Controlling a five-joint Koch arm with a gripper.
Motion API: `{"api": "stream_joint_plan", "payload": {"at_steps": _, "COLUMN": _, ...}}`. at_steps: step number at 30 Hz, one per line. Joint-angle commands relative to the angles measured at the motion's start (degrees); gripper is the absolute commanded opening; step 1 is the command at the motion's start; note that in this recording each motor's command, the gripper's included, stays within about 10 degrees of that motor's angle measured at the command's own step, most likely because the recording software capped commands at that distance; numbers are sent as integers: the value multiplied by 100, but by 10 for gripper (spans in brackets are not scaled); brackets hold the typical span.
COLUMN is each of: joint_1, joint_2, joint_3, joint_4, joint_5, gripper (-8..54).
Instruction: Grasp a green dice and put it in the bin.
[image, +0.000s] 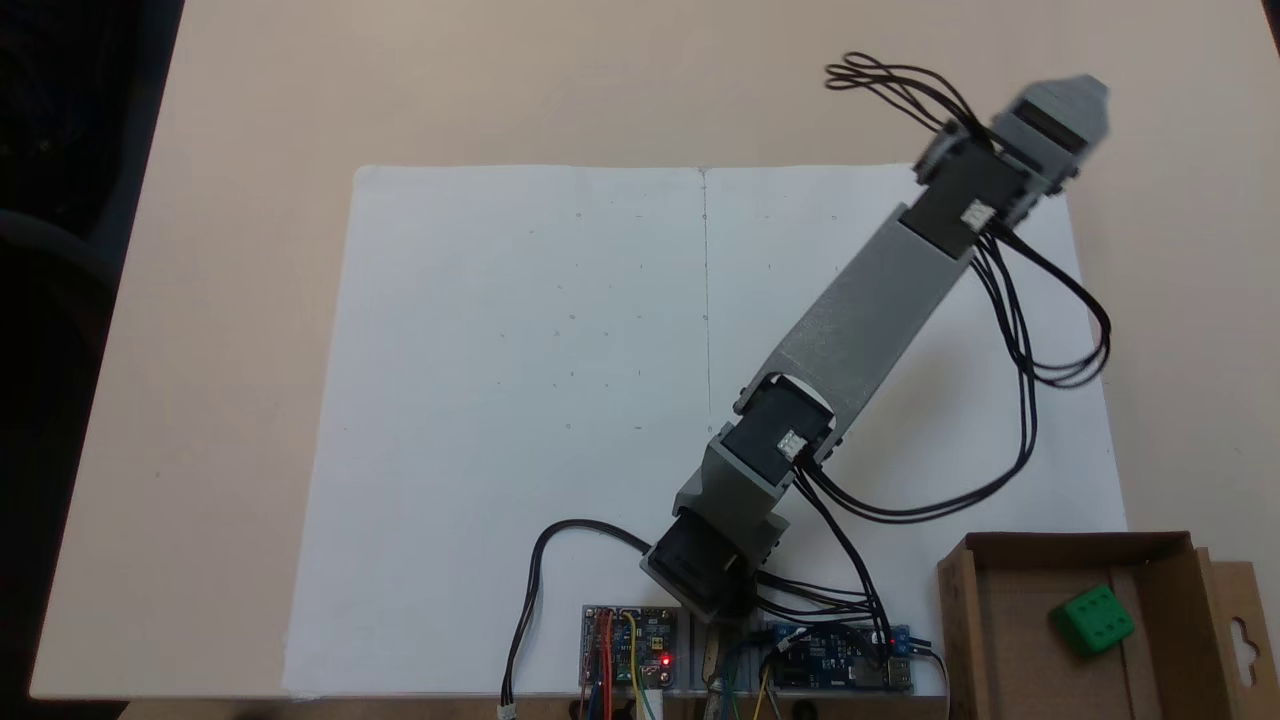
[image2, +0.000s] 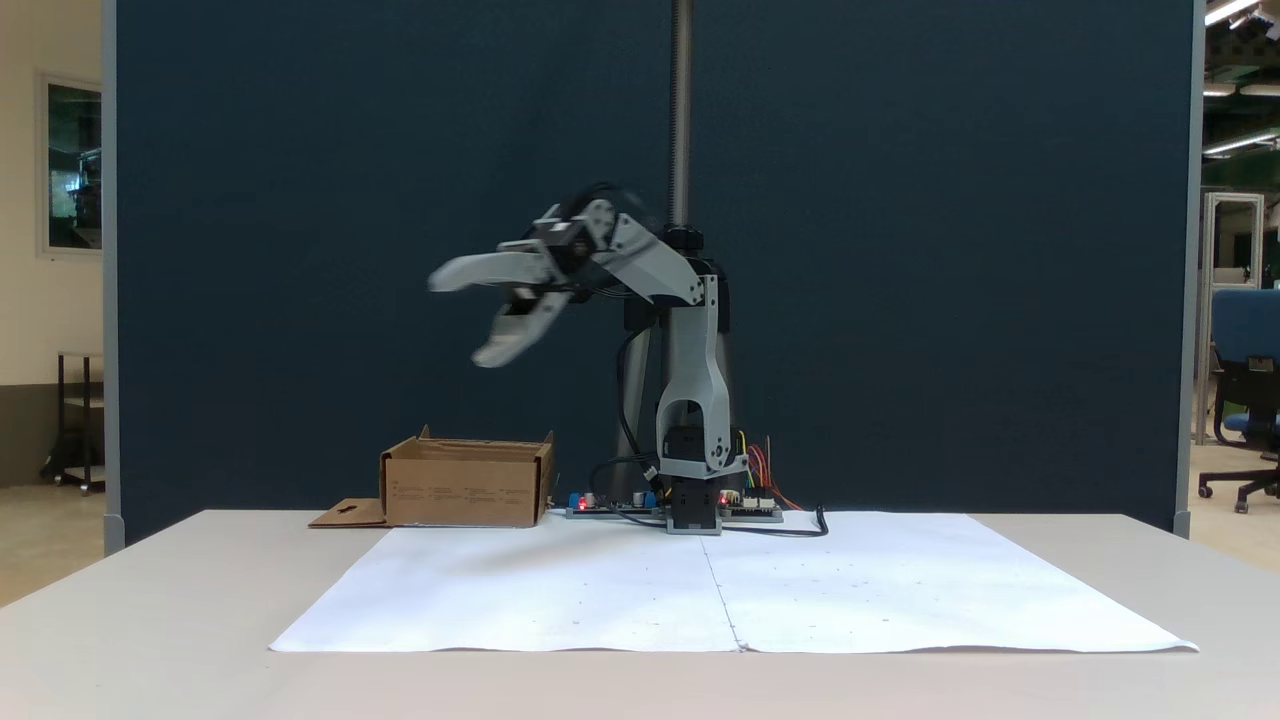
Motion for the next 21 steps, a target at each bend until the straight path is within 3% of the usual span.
{"api": "stream_joint_plan", "payload": {"at_steps": 1, "joint_1": -589, "joint_2": 237, "joint_3": -229, "joint_4": -220, "joint_5": 281, "gripper": 432}}
{"api": "stream_joint_plan", "payload": {"at_steps": 13, "joint_1": -3041, "joint_2": 123, "joint_3": 378, "joint_4": -237, "joint_5": 325, "gripper": 435}}
{"api": "stream_joint_plan", "payload": {"at_steps": 21, "joint_1": -3612, "joint_2": 563, "joint_3": 1195, "joint_4": -747, "joint_5": 369, "gripper": 446}}
